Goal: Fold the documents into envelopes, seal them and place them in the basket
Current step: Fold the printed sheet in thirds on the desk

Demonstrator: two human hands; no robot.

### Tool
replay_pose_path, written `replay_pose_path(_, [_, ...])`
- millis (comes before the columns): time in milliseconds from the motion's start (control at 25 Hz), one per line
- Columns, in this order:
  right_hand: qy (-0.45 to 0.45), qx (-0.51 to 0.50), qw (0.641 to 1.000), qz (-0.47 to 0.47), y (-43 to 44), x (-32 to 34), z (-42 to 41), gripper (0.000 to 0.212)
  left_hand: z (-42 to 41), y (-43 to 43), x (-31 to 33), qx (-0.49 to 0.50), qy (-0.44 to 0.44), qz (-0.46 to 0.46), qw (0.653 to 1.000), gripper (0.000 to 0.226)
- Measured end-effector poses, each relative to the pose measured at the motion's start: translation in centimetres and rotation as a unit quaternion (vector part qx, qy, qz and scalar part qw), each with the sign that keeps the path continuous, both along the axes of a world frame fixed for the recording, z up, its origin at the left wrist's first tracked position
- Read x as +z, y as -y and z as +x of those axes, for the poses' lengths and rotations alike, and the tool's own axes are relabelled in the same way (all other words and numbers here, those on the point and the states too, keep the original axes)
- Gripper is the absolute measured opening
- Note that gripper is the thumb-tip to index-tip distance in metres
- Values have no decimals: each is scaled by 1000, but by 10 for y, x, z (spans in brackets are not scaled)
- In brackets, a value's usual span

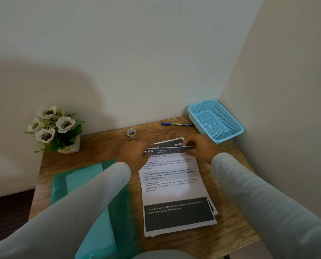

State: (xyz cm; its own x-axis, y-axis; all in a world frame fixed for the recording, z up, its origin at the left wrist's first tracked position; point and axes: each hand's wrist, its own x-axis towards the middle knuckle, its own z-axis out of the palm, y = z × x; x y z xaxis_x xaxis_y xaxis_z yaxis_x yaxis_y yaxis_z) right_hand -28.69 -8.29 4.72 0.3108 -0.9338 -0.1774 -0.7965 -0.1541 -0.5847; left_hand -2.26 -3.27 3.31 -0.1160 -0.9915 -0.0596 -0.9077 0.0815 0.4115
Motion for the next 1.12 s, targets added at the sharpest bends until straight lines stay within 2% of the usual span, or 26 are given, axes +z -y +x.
replay_pose_path(120, [-107,90,990,-30,-5,6,12,16,-13,-4,4,-41,46,-12,998,31])
replay_pose_path(200, [-170,133,976,-40,-13,5,22,21,-20,-10,2,-64,87,1,994,36])
replay_pose_path(440, [-200,185,958,-92,-49,-21,35,38,-33,-41,-18,-105,110,6,988,45])
replay_pose_path(680, [-179,160,965,-102,-76,-54,29,58,-33,-58,-43,-101,131,19,986,58])
replay_pose_path(800, [-175,137,965,-142,-83,-65,35,53,-37,-58,-45,-105,147,6,984,55])
replay_pose_path(920, [-218,103,959,-151,-88,-74,49,55,-46,-56,-45,-94,168,0,981,55])
replay_pose_path(1120, [-237,73,957,-148,-86,-79,48,55,-30,-58,-47,-40,177,32,983,69])
